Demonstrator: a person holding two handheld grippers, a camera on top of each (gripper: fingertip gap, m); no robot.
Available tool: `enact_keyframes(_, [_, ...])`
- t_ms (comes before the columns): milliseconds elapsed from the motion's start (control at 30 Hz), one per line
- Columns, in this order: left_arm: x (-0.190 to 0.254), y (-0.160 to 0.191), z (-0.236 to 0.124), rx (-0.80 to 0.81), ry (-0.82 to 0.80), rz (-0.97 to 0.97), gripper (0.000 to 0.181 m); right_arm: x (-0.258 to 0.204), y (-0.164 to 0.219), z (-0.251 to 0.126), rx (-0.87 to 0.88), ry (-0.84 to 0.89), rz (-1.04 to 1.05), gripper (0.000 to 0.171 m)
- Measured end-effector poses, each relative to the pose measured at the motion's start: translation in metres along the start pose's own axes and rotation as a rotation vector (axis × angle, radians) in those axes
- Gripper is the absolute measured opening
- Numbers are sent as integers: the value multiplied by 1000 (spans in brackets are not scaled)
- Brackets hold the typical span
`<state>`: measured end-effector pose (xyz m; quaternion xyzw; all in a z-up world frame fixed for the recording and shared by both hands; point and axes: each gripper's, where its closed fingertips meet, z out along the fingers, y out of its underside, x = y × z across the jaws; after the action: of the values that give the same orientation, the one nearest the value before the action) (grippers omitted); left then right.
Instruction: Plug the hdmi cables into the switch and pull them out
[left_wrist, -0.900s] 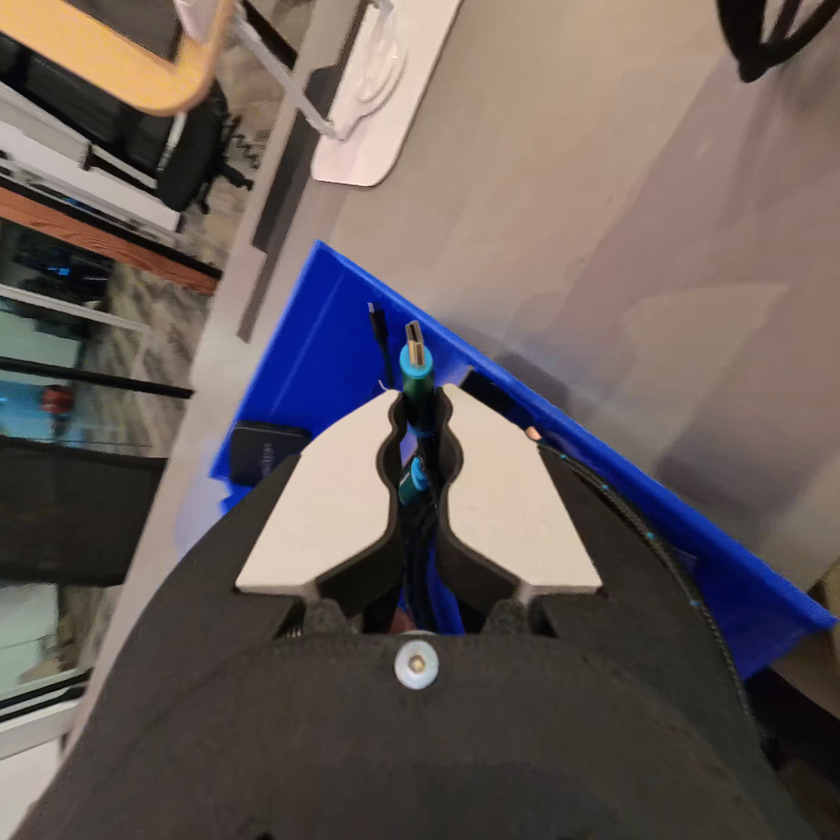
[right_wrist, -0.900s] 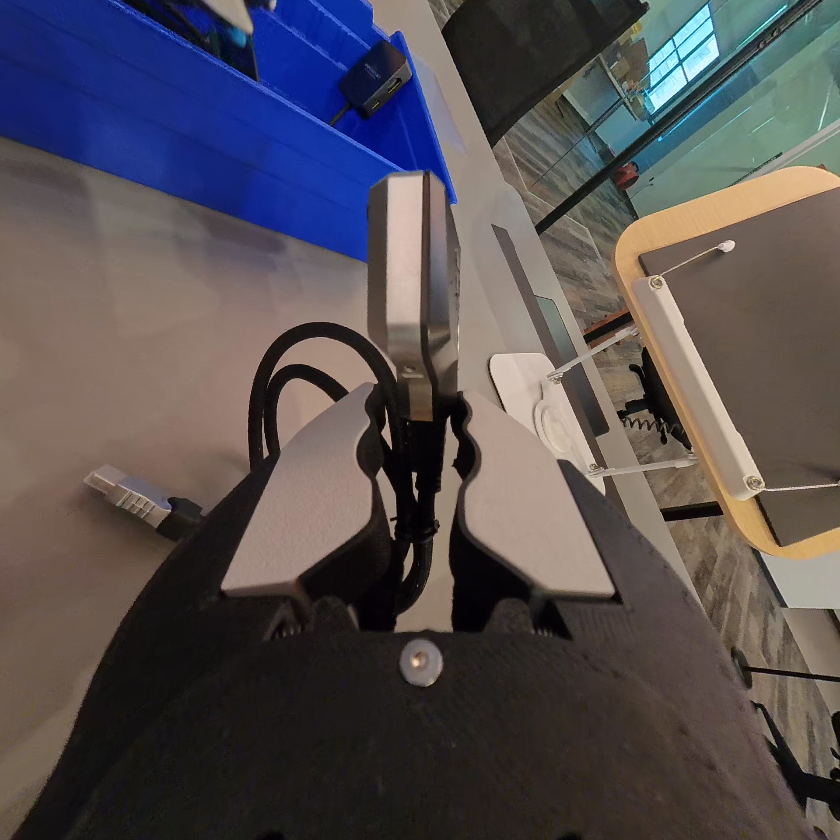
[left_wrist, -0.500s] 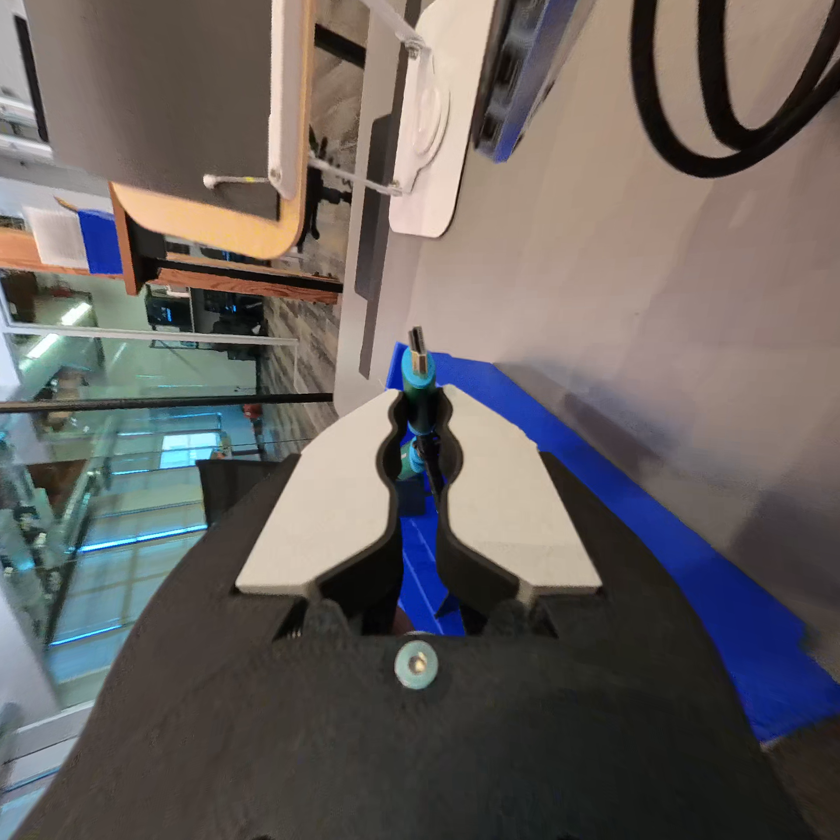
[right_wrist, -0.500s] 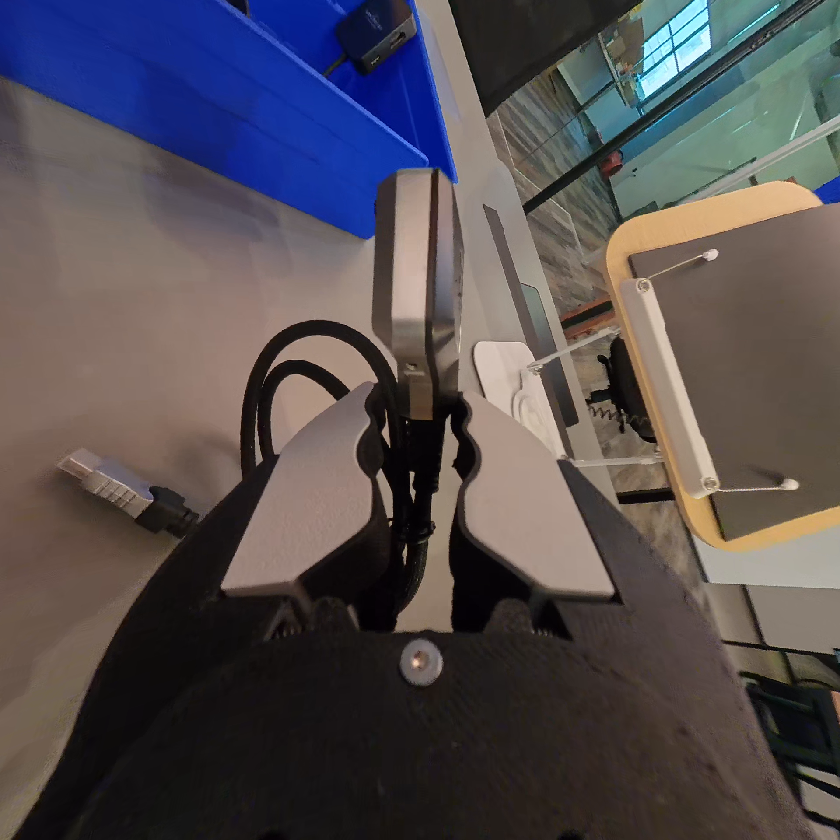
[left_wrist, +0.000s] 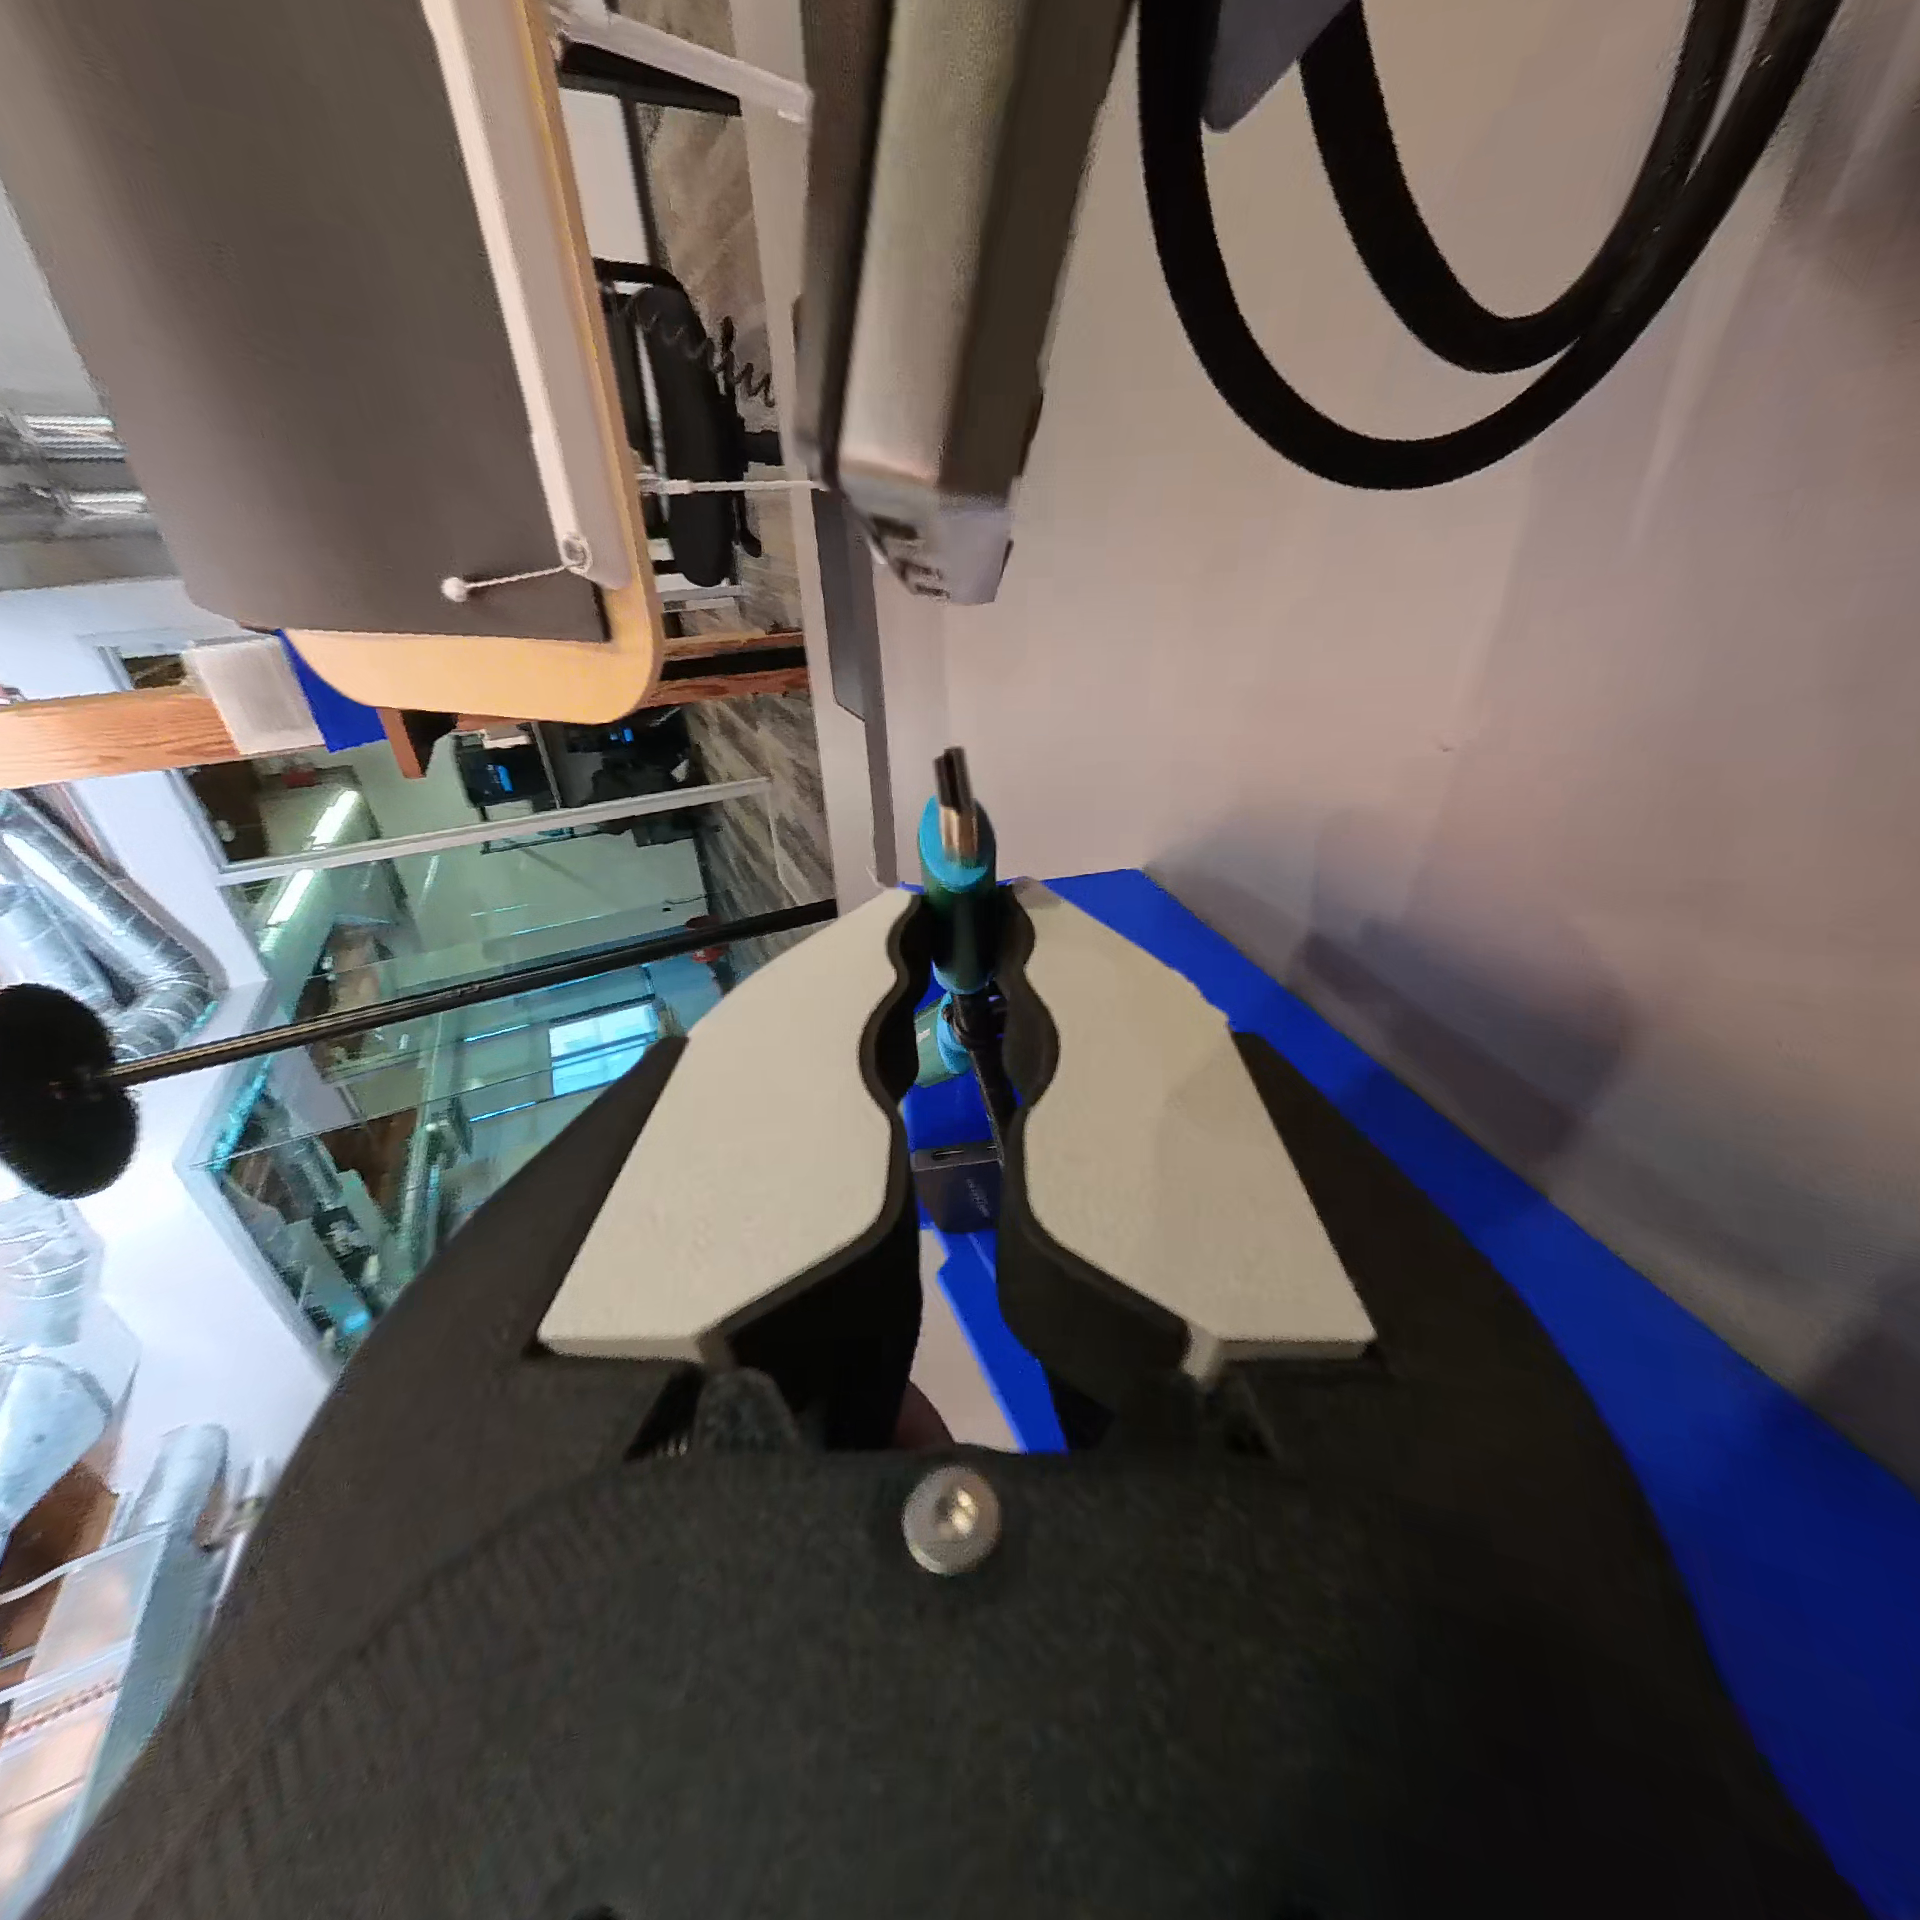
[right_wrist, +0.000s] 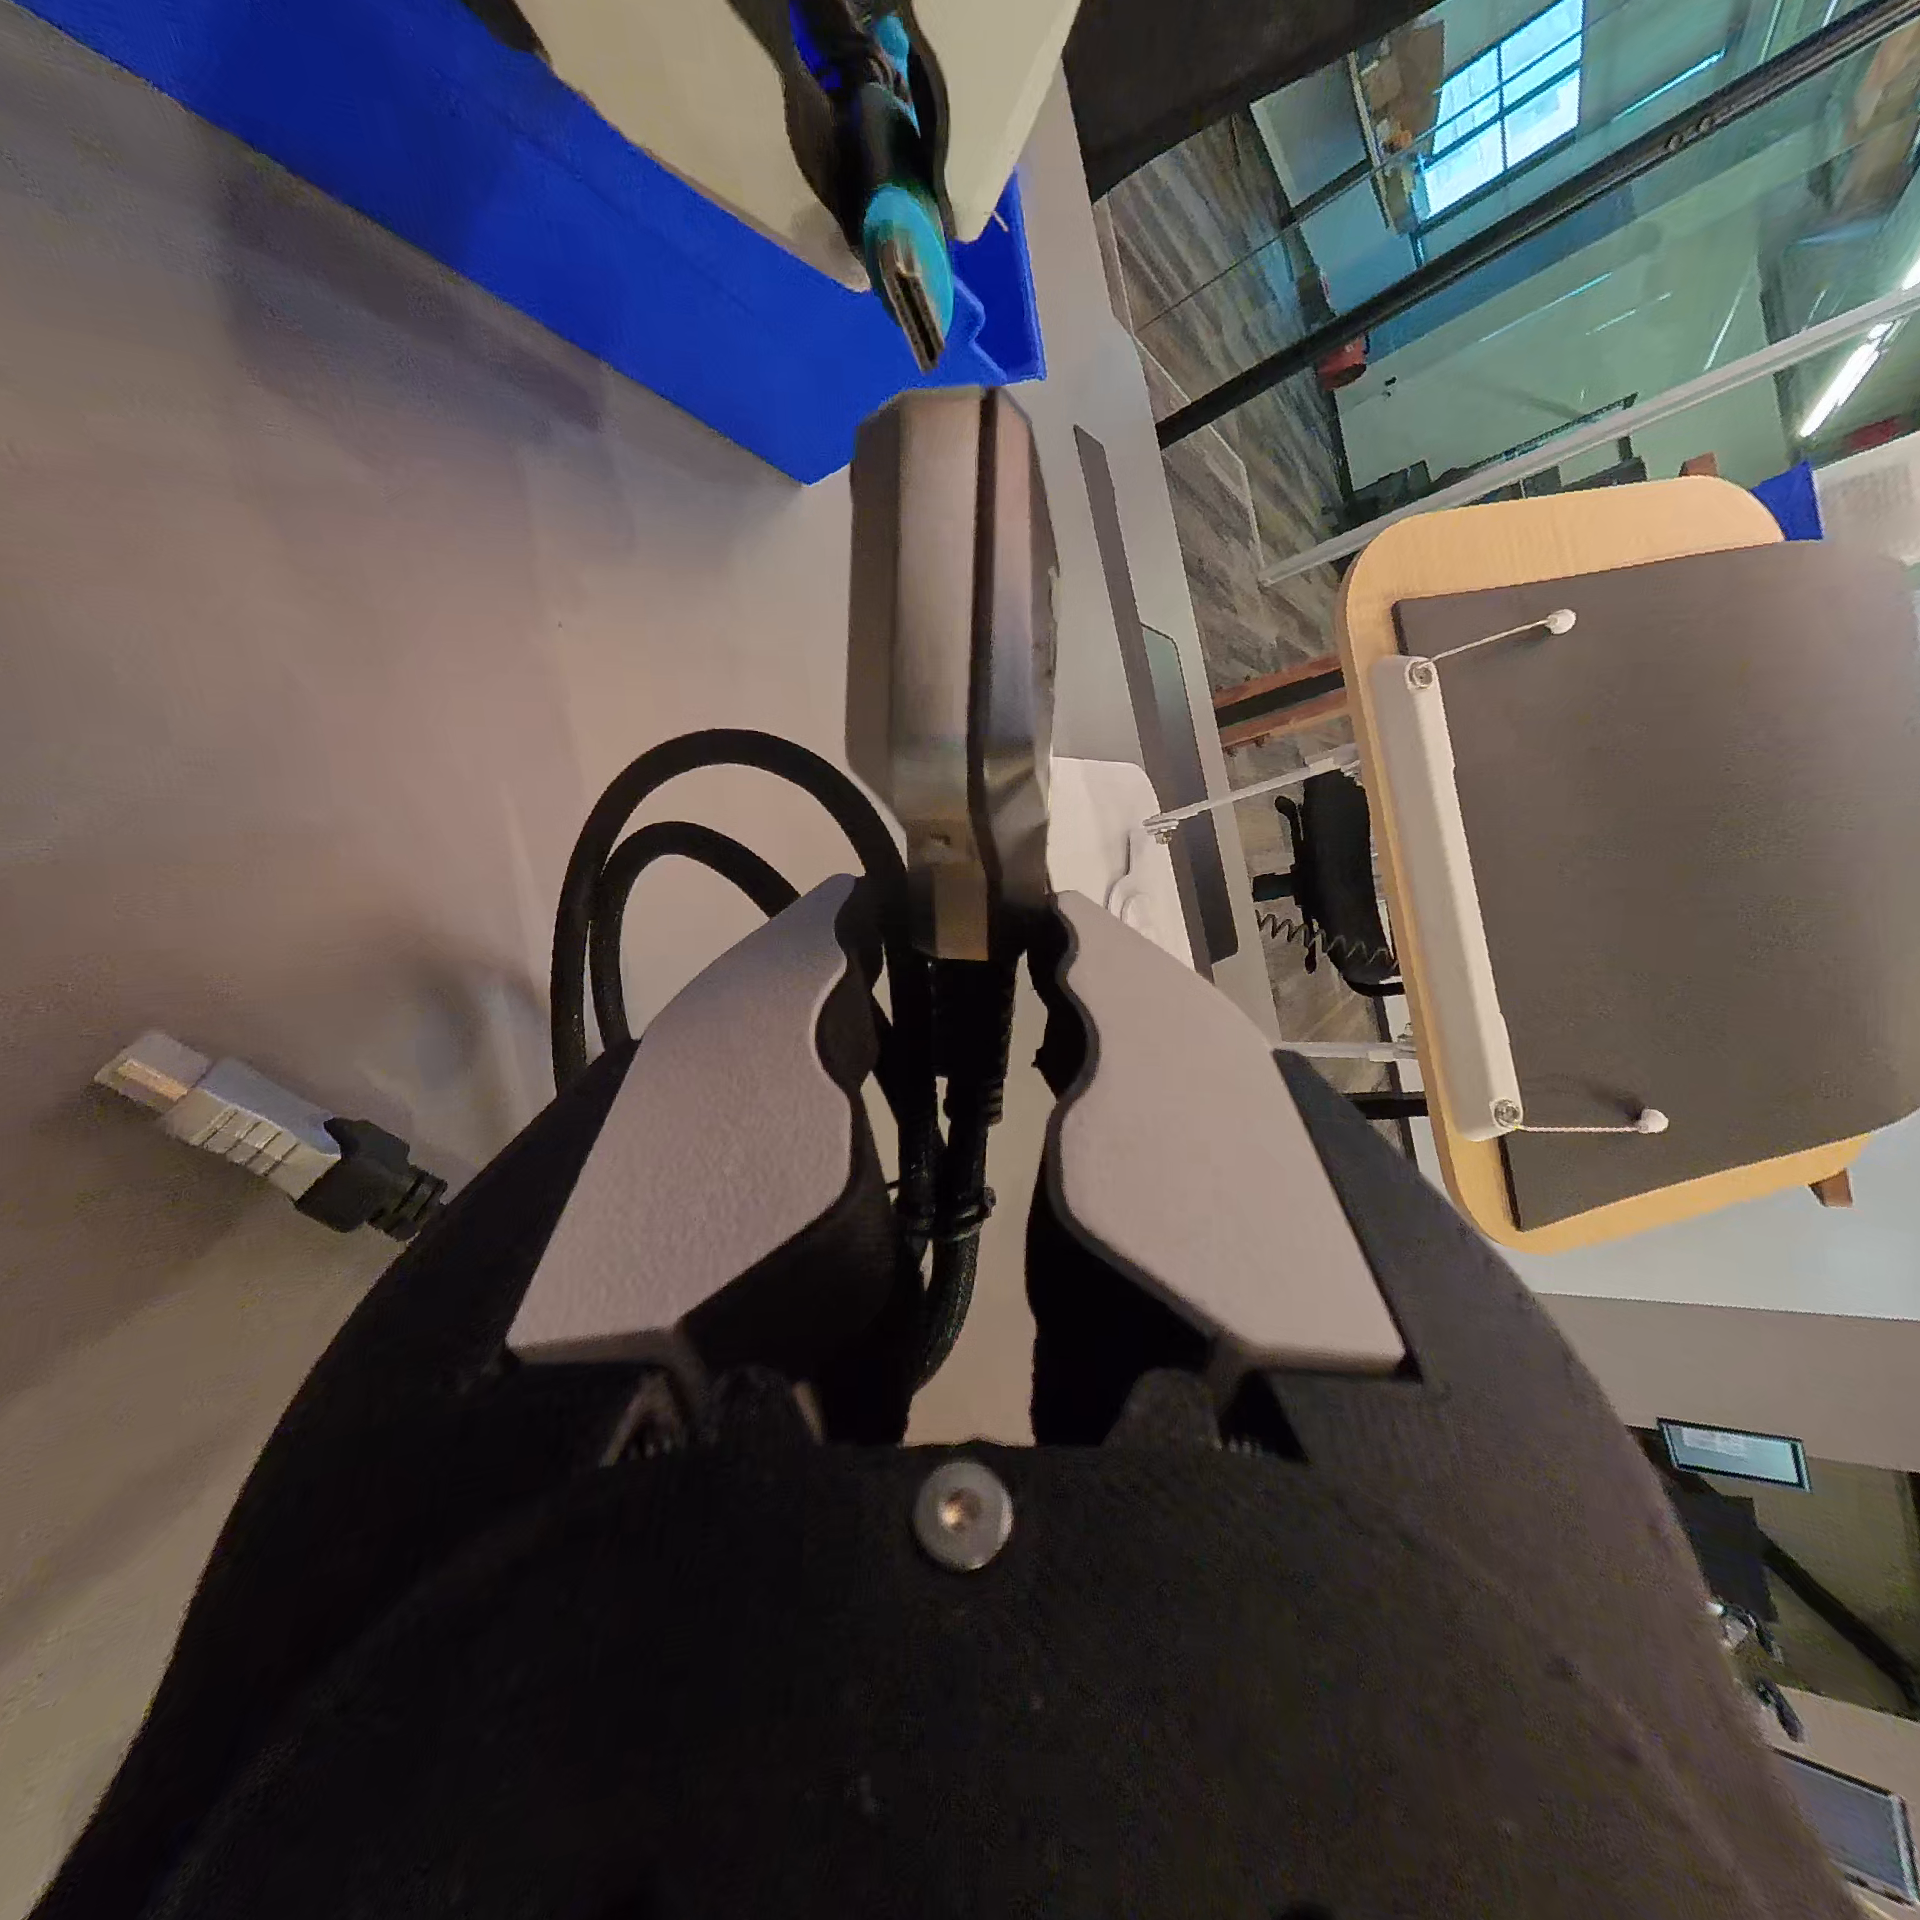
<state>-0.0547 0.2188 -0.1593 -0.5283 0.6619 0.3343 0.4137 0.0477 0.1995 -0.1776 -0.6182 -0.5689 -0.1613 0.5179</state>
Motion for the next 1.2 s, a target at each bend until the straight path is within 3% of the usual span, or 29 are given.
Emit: enact_keyframes(1200, [7, -22, 7, 31, -97, 18, 11, -6, 0, -1, 86, -94, 95, 27])
